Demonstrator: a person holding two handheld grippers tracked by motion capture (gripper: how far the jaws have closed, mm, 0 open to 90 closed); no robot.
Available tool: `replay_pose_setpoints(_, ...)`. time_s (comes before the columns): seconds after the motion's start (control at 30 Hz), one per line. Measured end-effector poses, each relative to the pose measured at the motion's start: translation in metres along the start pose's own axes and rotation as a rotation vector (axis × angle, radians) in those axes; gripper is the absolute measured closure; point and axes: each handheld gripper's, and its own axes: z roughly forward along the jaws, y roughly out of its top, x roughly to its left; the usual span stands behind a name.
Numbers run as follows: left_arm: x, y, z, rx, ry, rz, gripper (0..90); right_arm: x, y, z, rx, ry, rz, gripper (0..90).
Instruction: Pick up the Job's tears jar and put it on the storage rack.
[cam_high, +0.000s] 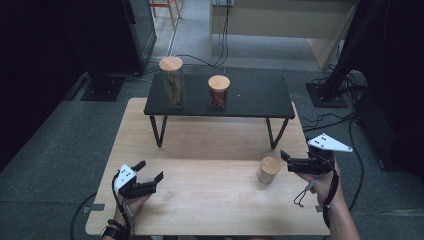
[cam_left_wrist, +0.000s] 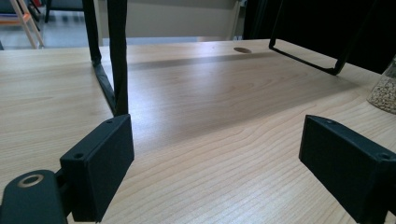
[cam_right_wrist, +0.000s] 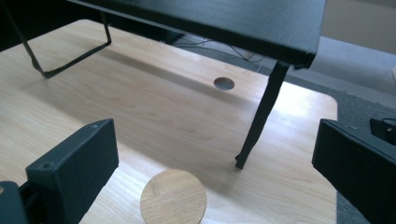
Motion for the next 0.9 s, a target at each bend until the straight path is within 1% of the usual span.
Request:
replay_pose_setpoints(0.2, 0.000, 0.000, 0.000, 0.001, 0.001, 0.002, 10.2, 0.001, -0.011, 0.005, 0.017, 0.017, -0.001, 0.2)
replay_pose_setpoints(0.33, 0.000, 0.000, 0.000, 0.002, 0.000, 0.004, 10.2, 0.002, -0.017, 0.007, 0.024, 0.015, -0.005, 0.2)
replay_pose_setpoints(0.6, -0.001, 0.001, 0.000, 0.005, 0.000, 0.011, 10.2, 0.002, -0.028, 0.010, 0.033, 0.030, -0.014, 0.2)
replay_pose_setpoints(0.9, -0.002, 0.001, 0.000, 0.008, 0.002, 0.017, 10.2, 0.000, -0.048, 0.014, 0.034, 0.041, 0.004, 0.2)
